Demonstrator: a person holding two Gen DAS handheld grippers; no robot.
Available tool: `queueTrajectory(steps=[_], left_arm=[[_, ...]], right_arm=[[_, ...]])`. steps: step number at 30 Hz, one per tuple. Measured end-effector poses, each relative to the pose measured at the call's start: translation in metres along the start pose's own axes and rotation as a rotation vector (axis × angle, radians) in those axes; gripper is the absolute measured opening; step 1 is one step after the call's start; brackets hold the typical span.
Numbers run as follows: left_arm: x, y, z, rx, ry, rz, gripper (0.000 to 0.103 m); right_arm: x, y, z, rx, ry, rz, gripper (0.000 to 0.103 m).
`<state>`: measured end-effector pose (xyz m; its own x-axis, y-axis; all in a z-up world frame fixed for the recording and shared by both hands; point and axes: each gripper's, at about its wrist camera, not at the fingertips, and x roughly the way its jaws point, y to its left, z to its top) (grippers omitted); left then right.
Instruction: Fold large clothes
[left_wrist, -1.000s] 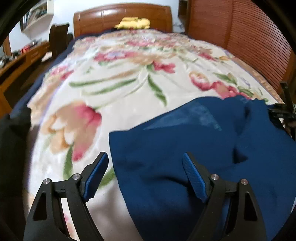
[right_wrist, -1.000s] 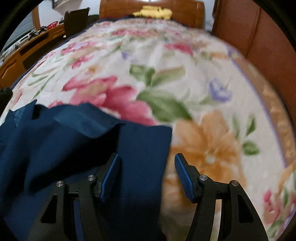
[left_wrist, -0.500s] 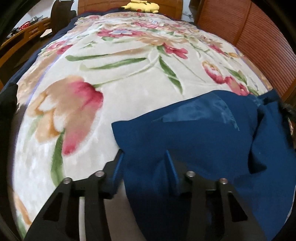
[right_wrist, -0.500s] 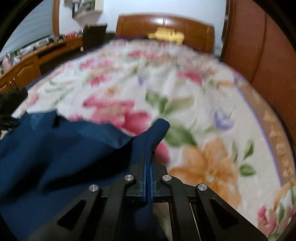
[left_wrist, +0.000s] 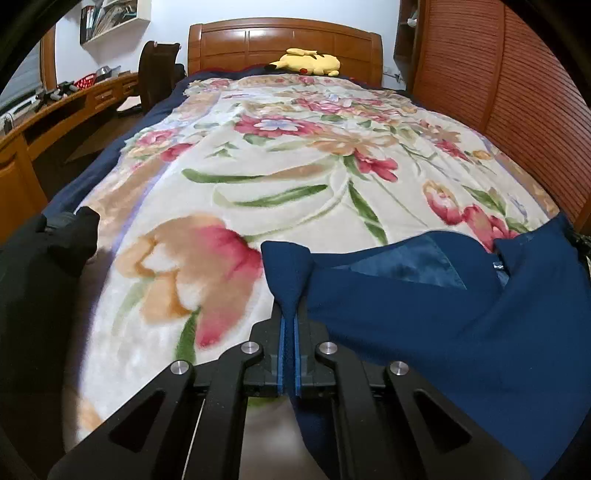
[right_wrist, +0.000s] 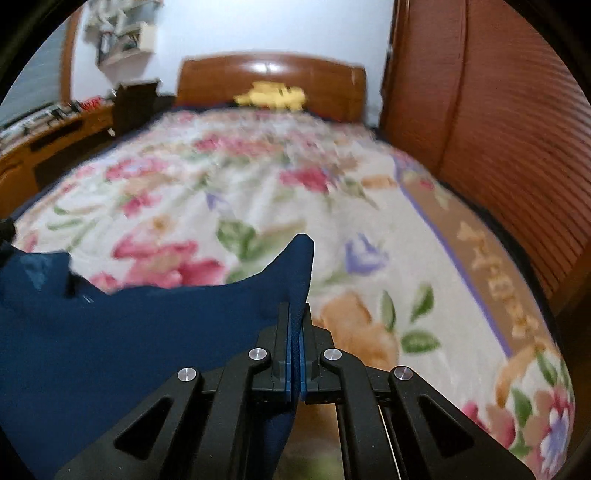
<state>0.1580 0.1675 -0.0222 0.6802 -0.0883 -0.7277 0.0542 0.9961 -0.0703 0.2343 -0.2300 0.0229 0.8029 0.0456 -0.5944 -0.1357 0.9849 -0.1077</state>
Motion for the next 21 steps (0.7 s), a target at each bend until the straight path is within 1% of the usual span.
queueTrajectory(steps=[3,4,5,7,8,9,10,11,12,13,14,16,18,19,21], left_arm=[[0.003,-0.002,0.0,0.007,0.01,0.016,0.004],[0.002,-0.004,0.0,0.009,0.011,0.019,0.004],[0.001,-0.006,0.0,0.013,0.009,0.018,0.004],[-0.008,-0.01,-0.001,0.035,-0.006,0.014,0.008],[-0.013,-0.012,-0.002,0.043,-0.012,0.012,0.013],[-0.02,-0.015,-0.002,0.059,-0.023,0.005,0.02],[-0.024,-0.017,-0.003,0.065,-0.031,-0.001,0.025],[-0.032,-0.019,-0.004,0.071,-0.048,-0.007,0.035],[-0.042,-0.022,-0.006,0.076,-0.071,-0.022,0.045],[-0.05,-0.024,-0.008,0.078,-0.086,-0.035,0.046],[-0.055,-0.026,-0.01,0.08,-0.093,-0.046,0.048],[-0.069,-0.033,-0.017,0.09,-0.101,-0.075,0.055],[-0.08,-0.04,-0.026,0.1,-0.114,-0.091,0.079],[-0.087,-0.044,-0.032,0.104,-0.125,-0.101,0.081],[-0.098,-0.051,-0.041,0.111,-0.137,-0.112,0.081]], right_arm=[[0.017,0.006,-0.006,-0.015,0.085,0.001,0.002],[0.019,0.006,-0.01,-0.017,0.091,0.0,0.002],[0.02,0.007,-0.004,-0.022,0.085,0.0,0.002],[0.015,0.004,-0.002,-0.02,0.073,0.011,0.002],[0.011,0.003,-0.002,-0.014,0.069,0.019,0.003],[0.005,0.001,-0.003,-0.011,0.062,0.024,0.006],[-0.001,0.0,-0.003,-0.014,0.053,0.01,0.013],[-0.005,0.001,-0.004,-0.02,0.042,0.001,0.022],[-0.015,0.003,-0.006,-0.024,0.025,0.003,0.027],[-0.024,0.004,-0.007,-0.027,0.007,0.011,0.039],[-0.033,0.005,-0.009,-0.026,-0.011,0.015,0.049],[-0.053,0.012,-0.015,-0.017,-0.033,0.037,0.054],[-0.07,0.018,-0.023,-0.016,-0.053,0.067,0.054],[-0.08,0.023,-0.027,-0.023,-0.064,0.077,0.054],[-0.099,0.033,-0.037,-0.037,-0.083,0.103,0.054]])
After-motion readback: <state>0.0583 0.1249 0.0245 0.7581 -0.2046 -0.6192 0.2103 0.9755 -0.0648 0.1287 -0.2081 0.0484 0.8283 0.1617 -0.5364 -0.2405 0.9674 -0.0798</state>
